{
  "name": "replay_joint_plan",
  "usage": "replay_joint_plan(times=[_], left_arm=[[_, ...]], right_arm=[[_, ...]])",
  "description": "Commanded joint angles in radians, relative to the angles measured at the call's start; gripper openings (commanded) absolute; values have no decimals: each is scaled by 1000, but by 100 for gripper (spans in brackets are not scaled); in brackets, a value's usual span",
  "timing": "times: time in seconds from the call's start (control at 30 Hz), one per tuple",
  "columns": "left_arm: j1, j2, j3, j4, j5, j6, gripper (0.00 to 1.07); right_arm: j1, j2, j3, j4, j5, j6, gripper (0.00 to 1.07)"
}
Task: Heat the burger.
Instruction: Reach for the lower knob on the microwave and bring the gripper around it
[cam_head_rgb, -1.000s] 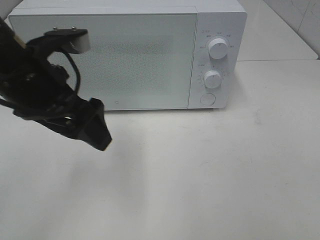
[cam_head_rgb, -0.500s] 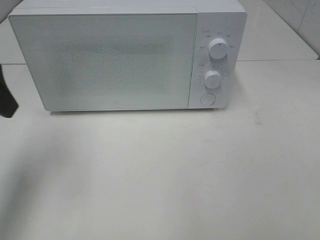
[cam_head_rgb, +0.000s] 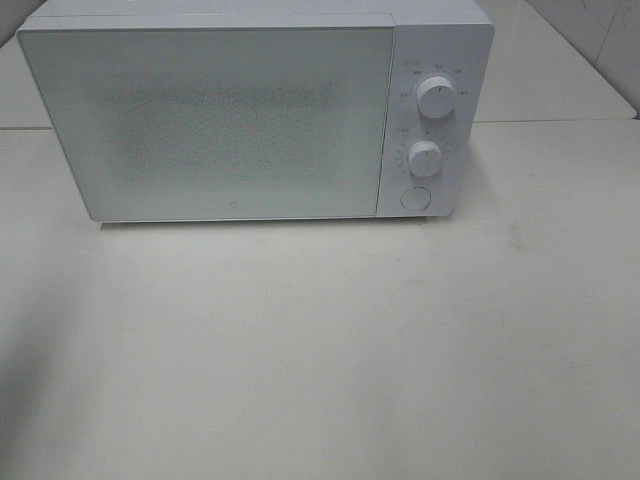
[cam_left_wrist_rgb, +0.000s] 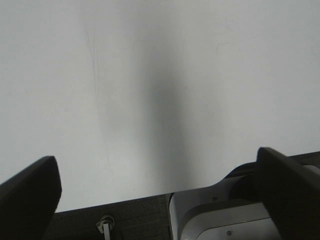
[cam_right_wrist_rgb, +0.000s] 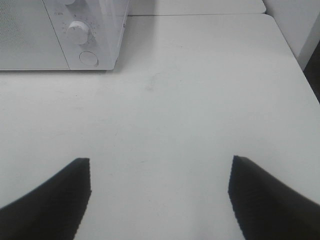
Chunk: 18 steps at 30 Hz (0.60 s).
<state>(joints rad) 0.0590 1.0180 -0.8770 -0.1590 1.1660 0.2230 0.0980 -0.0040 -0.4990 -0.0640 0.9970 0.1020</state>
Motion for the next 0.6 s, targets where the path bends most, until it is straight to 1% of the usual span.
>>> replay_joint_plan(times=[0.03,0.07,0.1,0.17,0.23,0.27,0.37,0.43,0.53,0.6], left_arm=[[2,-87,85,1,-31,-5,98],[2,-132,130,-1,-48,-5,98],[2,-132,130,-1,-48,-5,98],[2,-203,190,-10,-87,-5,98],[2,-229,208,-15,-95,-5,98],[2,-283,238,-22,-115,-5,98],[2,-306,254,-22,-129,-5,98],[2,-426,311,-13,-172,-5,98],[2,-453,324,-10,-176,-4,98],[2,-578,331,1,-190,-5,98]], right_arm=[[-7,-29,2,-3,1,7,76],[-7,-29,2,-3,1,7,76],[-7,-29,2,-3,1,7,76],[-7,-29,2,-3,1,7,76],[-7,-29,2,-3,1,7,76],[-7,-29,2,-3,1,7,76],[-7,-29,2,-3,1,7,76],[-7,-29,2,-3,1,7,76],[-7,-29,2,-3,1,7,76],[-7,-29,2,-3,1,7,76]])
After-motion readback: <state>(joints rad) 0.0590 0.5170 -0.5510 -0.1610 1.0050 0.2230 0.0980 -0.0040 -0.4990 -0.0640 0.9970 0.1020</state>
